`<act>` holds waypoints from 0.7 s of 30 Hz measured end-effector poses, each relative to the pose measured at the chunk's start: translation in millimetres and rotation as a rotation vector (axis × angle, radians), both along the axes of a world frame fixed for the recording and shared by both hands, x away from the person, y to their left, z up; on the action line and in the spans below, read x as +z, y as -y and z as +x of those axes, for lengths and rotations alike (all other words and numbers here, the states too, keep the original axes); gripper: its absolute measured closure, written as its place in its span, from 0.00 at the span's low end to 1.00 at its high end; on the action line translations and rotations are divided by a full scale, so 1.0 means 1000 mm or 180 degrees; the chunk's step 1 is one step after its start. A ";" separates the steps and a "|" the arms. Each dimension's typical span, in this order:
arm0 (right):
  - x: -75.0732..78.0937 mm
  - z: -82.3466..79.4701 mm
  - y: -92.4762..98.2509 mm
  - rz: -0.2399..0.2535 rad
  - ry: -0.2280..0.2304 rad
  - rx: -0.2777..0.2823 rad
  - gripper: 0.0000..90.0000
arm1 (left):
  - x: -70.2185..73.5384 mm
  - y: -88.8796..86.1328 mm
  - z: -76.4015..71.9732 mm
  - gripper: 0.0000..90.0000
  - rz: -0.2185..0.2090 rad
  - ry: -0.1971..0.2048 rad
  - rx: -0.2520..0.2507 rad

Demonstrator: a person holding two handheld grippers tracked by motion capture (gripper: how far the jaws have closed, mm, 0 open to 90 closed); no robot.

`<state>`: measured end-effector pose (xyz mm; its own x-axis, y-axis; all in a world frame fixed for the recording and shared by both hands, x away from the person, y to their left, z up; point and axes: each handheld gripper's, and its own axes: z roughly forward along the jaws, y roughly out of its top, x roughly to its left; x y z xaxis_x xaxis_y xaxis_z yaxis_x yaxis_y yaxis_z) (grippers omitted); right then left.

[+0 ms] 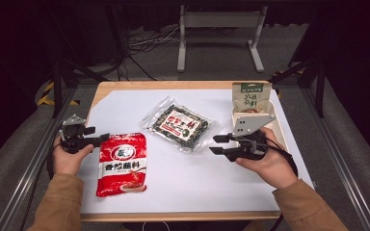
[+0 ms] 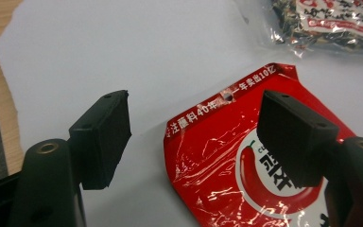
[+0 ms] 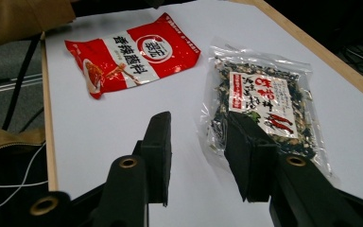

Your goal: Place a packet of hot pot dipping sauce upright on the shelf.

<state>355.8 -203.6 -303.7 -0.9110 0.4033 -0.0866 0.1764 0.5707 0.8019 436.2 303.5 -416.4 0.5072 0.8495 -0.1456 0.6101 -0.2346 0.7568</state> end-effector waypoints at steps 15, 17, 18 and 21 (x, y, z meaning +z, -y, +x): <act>-0.014 -0.012 -0.013 0.0111 0.0004 0.0149 0.66 | -0.020 0.000 0.011 0.30 0.0073 -0.0201 0.0029; -0.021 -0.015 -0.015 0.0132 -0.0003 0.0204 0.65 | -0.023 0.000 0.013 0.30 0.0078 -0.0240 0.0034; -0.021 -0.015 -0.015 0.0132 -0.0003 0.0204 0.65 | -0.024 0.000 0.014 0.30 0.0058 -0.0264 0.0033; -0.026 -0.017 -0.018 0.0142 -0.0027 0.0259 0.65 | -0.027 -0.002 0.015 0.31 0.0025 -0.0301 0.0002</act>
<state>338.4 -186.1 -329.9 -0.9415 0.3311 -0.0623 0.1378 0.5473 0.8255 451.4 305.8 -443.6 0.4910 0.8510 -0.1862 0.6789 -0.2399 0.6939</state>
